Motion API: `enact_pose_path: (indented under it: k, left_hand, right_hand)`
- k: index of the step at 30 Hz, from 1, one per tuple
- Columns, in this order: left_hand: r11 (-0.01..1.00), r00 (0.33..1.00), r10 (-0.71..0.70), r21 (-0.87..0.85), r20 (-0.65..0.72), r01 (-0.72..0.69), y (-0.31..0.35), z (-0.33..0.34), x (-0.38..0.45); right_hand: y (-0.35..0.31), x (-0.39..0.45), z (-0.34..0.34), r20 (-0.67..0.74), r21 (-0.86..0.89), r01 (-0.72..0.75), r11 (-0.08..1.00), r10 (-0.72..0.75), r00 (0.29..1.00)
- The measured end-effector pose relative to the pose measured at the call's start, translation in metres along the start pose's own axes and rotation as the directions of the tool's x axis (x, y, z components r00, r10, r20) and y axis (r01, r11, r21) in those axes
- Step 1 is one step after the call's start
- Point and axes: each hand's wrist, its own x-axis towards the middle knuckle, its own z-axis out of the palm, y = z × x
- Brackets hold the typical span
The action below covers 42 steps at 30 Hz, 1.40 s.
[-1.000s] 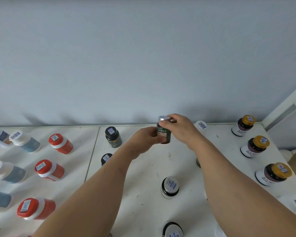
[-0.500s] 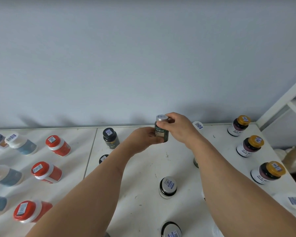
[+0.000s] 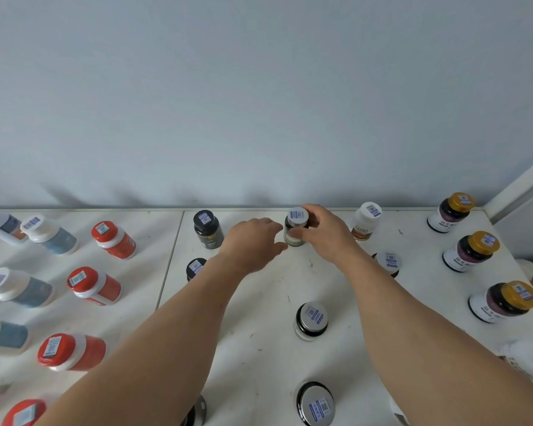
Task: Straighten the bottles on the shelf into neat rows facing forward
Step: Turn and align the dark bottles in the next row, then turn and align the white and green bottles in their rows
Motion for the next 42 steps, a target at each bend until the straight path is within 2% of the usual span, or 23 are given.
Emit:
enact_pose_path:
  k: [3, 6, 11, 18, 23, 29, 35, 38, 42]
  left_hand:
    - [1.000, 1.000, -0.010, 0.014, -0.016, 0.010, 0.005, -0.004, -0.008]
    - [1.000, 0.998, -0.010, 0.029, -0.057, 0.011, 0.013, -0.018, -0.019]
    - [0.992, 0.990, 0.062, 0.113, -0.123, -0.048, 0.034, -0.043, -0.049]
    - [0.976, 0.964, 0.180, 0.157, -0.195, -0.151, 0.064, -0.058, -0.107]
    - [0.973, 0.952, 0.220, 0.118, -0.211, -0.198, 0.095, -0.055, -0.155]
    - [0.968, 0.924, 0.245, 0.122, -0.293, -0.218, 0.139, -0.051, -0.206]
    - [0.985, 0.944, 0.171, 0.069, -0.282, -0.157, 0.200, -0.024, -0.260]
    - [0.996, 0.961, 0.087, -0.010, -0.263, -0.092, 0.226, -0.003, -0.285]
    - [0.994, 0.981, 0.033, -0.096, -0.193, -0.053, 0.254, 0.039, -0.318]
  right_hand:
    - [-0.007, -0.011, -0.001, -0.024, -0.073, -0.014, 0.997, 0.012, 1.000]
    - [-0.018, -0.033, -0.004, -0.096, -0.229, 0.020, 0.973, -0.043, 0.994]
    - [-0.032, -0.087, -0.007, -0.085, -0.518, 0.055, 0.854, -0.116, 0.990]
    - [-0.038, -0.171, -0.014, -0.076, -0.707, 0.062, 0.705, -0.163, 0.984]
    - [-0.029, -0.237, -0.026, -0.097, -0.745, 0.046, 0.665, -0.177, 0.979]
    - [-0.017, -0.297, -0.050, -0.135, -0.740, 0.063, 0.670, -0.240, 0.961]
    - [0.014, -0.361, -0.081, -0.160, -0.657, 0.113, 0.745, -0.285, 0.945]
    - [0.045, -0.391, -0.096, -0.147, -0.588, 0.161, 0.793, -0.301, 0.942]
    - [0.100, -0.418, -0.106, -0.110, -0.556, 0.142, 0.819, -0.242, 0.964]
